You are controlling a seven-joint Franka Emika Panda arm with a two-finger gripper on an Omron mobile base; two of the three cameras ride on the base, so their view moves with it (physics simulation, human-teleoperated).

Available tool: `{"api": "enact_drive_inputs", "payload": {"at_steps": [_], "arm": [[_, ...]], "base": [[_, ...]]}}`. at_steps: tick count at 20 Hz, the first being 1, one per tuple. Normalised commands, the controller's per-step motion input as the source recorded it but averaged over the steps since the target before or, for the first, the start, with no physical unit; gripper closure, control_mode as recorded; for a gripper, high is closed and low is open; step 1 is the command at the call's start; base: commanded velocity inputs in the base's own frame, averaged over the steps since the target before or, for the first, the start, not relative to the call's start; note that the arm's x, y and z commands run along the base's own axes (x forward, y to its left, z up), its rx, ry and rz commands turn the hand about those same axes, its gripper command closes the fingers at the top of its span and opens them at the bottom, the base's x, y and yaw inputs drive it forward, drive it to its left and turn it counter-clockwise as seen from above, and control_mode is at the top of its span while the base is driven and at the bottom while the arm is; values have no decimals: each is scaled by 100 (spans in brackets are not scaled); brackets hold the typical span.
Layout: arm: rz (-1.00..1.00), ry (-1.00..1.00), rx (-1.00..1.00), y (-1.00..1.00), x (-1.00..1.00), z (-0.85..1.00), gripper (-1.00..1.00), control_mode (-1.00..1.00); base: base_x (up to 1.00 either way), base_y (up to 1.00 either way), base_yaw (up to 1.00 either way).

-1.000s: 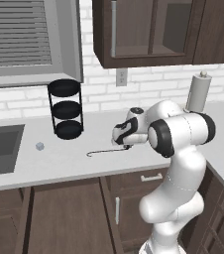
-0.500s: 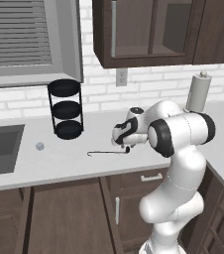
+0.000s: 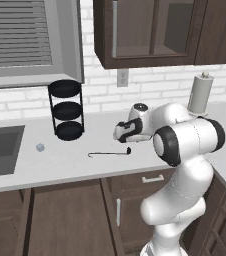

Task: Pick the ladle from the drawer and place it on the counter.

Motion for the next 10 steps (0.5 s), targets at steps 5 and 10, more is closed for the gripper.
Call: {"api": "enact_drive_inputs", "payload": {"at_steps": [5, 10], "arm": [[-3, -4, 0, -38, -46, 87, -100, -100], [0, 0, 0, -69, -76, 69, -100, -100]], "base": [[0, 0, 0], [0, 0, 0]]}}
